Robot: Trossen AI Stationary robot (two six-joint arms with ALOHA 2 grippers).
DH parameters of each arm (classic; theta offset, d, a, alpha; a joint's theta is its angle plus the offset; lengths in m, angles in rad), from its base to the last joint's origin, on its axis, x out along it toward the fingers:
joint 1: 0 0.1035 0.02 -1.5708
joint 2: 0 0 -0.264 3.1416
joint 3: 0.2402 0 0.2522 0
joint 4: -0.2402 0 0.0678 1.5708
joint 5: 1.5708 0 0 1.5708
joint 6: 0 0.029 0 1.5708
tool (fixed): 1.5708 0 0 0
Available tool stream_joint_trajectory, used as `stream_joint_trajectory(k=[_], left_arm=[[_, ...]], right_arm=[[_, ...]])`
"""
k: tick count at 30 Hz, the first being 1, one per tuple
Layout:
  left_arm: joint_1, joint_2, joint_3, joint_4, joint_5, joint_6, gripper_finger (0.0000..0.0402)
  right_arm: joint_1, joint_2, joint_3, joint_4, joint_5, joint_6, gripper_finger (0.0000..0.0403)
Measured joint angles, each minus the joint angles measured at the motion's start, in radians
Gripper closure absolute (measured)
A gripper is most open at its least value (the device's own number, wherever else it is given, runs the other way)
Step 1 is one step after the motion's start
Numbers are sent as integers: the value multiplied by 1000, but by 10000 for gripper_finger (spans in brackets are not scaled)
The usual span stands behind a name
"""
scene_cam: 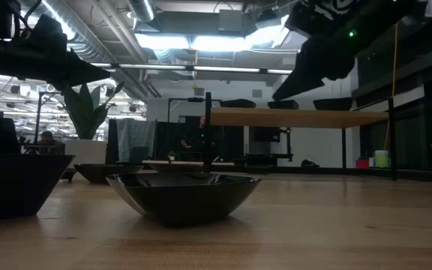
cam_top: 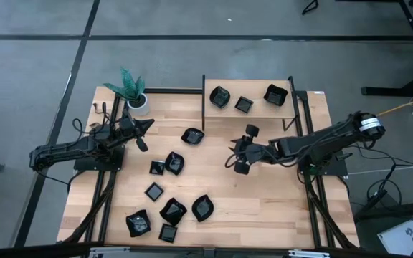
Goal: Pick & Place Mini shaped plates
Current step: Stack the black leaf-shaped plate on top of the black leaf-shaped plate on the shelf
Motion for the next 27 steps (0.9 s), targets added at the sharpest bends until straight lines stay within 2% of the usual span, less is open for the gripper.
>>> stream_joint_trajectory(k=[8, 16, 27], left_arm=[[0, 0, 0, 0, 0, 0, 398], [0, 0, 0, 0, 0, 0, 398], [0, 0, 0, 0, 0, 0, 398]], right_arm=[[0, 72, 0, 133, -79, -94, 276], [4, 124, 0, 205, -80, -154, 276], [4, 126, 0, 243, -80, -182, 276]])
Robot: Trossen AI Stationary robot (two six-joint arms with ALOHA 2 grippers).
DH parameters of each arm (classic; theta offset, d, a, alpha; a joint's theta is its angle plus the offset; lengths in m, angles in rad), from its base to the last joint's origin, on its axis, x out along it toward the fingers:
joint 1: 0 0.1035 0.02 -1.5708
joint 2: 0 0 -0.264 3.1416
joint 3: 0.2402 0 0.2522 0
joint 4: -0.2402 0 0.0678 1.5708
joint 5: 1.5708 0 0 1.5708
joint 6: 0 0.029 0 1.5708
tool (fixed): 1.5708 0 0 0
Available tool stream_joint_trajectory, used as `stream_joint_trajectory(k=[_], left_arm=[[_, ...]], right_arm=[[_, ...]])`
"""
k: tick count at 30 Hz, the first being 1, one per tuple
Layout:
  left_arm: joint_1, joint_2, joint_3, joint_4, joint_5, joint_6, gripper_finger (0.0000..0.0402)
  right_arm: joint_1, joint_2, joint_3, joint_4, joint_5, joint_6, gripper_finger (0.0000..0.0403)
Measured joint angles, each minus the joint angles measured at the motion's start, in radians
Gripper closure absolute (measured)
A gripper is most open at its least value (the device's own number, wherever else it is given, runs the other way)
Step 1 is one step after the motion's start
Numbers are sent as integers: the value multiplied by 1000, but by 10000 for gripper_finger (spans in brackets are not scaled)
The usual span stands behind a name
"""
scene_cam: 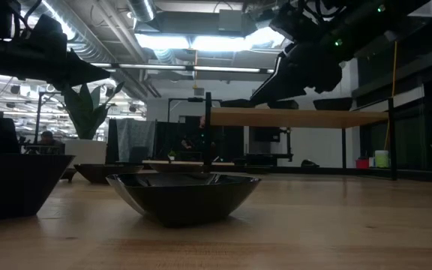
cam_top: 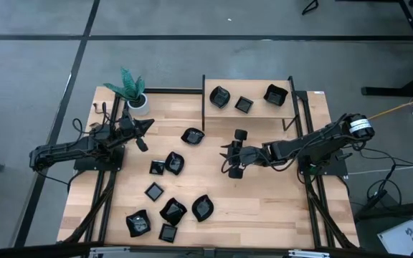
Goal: Pick & Place Mini shaped plates
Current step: Stack the black leaf-shaped plate on top of the black leaf-shaped plate on the shelf
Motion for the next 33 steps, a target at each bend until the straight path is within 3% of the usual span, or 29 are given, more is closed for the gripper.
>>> stream_joint_trajectory(k=[8, 13, 25, 33], left_arm=[[0, 0, 0, 0, 0, 0, 398], [0, 0, 0, 0, 0, 0, 398], [0, 0, 0, 0, 0, 0, 398], [0, 0, 0, 0, 0, 0, 398]], right_arm=[[1, 29, 1, 7, -43, -8, 276], [1, 105, 11, 84, -43, -131, 276], [1, 375, 211, 79, -41, -343, 276], [-30, 458, 302, 77, -41, -367, 276]])
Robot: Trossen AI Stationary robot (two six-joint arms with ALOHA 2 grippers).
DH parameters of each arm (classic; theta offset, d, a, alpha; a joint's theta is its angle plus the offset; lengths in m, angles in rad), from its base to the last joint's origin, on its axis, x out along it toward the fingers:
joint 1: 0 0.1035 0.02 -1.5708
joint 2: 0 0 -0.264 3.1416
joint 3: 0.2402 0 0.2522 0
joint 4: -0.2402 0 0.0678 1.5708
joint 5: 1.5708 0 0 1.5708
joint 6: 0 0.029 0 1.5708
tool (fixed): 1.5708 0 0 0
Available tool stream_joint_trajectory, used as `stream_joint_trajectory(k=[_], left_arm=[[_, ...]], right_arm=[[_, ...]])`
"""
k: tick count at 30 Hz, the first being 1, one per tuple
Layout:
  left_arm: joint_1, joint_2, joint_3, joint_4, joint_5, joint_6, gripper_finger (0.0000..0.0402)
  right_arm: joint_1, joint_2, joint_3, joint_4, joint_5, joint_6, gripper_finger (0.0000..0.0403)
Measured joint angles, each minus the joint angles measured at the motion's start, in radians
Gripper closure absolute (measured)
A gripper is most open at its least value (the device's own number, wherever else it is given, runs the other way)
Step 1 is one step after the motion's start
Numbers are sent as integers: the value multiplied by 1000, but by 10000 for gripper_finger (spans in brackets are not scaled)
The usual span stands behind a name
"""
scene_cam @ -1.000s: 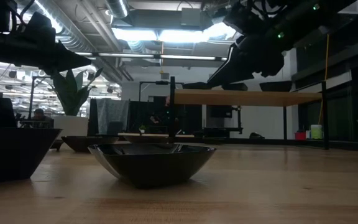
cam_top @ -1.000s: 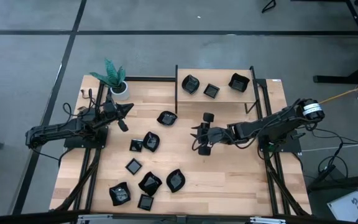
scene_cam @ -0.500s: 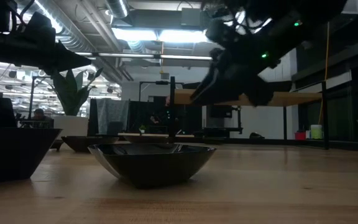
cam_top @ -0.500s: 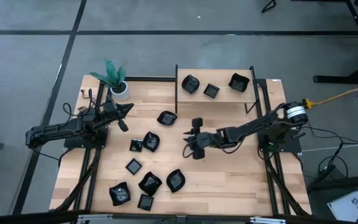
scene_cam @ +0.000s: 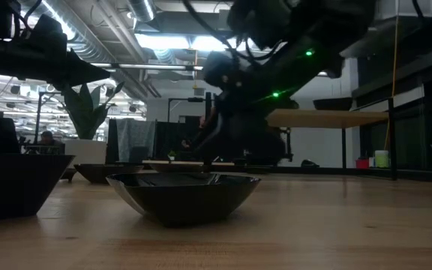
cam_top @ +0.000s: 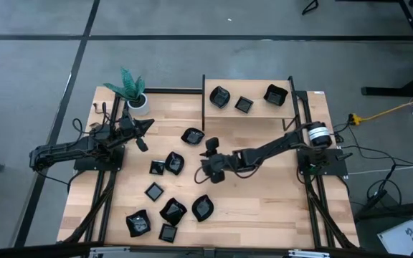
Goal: Pick & Place Mini shaped plates
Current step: Stack the black leaf-shaped plate on top of the black leaf-shaped plate on the shelf
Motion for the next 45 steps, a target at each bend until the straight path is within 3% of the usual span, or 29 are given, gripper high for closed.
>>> stream_joint_trajectory(k=[8, 25, 30, 36, 45], left_arm=[[0, 0, 0, 0, 0, 0, 398], [0, 0, 0, 0, 0, 0, 398], [0, 0, 0, 0, 0, 0, 398], [0, 0, 0, 0, 0, 0, 398], [0, 0, 0, 0, 0, 0, 398]], right_arm=[[-30, 23, 54, 0, -69, 0, 276], [-71, 25, 54, 13, -107, -48, 276], [-98, 80, 54, 39, -129, -54, 276], [-112, 137, 53, 125, -28, -82, 276], [-121, 150, 54, 185, -31, -124, 276]])
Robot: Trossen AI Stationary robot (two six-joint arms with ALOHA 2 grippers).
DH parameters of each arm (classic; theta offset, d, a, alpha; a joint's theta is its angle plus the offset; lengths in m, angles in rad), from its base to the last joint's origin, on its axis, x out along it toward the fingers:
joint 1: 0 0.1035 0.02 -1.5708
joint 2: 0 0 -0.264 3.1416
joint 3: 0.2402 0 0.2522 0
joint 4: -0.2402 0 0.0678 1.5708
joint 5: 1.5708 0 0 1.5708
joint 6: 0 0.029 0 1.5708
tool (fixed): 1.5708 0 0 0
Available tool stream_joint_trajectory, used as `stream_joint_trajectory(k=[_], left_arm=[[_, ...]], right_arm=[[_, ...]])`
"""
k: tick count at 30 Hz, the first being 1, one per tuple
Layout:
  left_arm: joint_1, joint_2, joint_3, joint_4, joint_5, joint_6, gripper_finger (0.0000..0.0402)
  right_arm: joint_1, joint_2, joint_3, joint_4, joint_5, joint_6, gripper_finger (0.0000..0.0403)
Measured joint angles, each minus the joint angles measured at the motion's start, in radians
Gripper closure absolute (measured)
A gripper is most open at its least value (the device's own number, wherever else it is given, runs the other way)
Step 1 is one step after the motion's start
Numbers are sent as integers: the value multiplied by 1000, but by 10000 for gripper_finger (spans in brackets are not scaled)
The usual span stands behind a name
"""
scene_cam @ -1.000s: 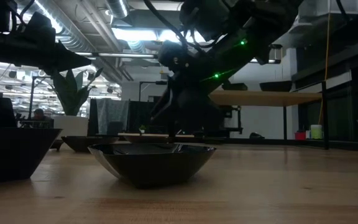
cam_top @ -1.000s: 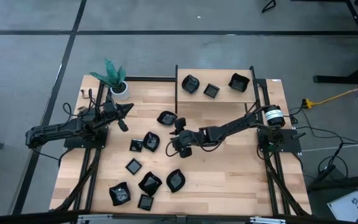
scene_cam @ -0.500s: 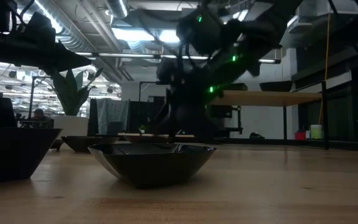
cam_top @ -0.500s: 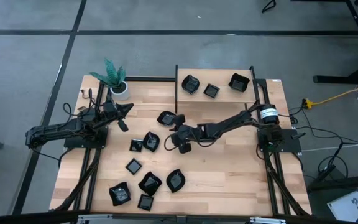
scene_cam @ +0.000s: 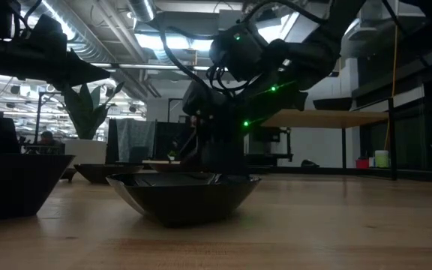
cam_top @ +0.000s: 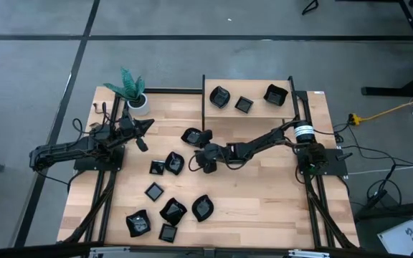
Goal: Pick & Place Mini shaped plates
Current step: Stack the black leaf-shaped plate on top of the black leaf-shaped plate on the shelf
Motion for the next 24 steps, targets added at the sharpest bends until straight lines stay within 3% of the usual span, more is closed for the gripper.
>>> stream_joint_trajectory(k=[12, 24], left_arm=[[0, 0, 0, 0, 0, 0, 398], [0, 0, 0, 0, 0, 0, 398]], right_arm=[[-61, 1, 0, -8, -96, 32, 276], [-94, 2, -1, -24, -107, 204, 276]])
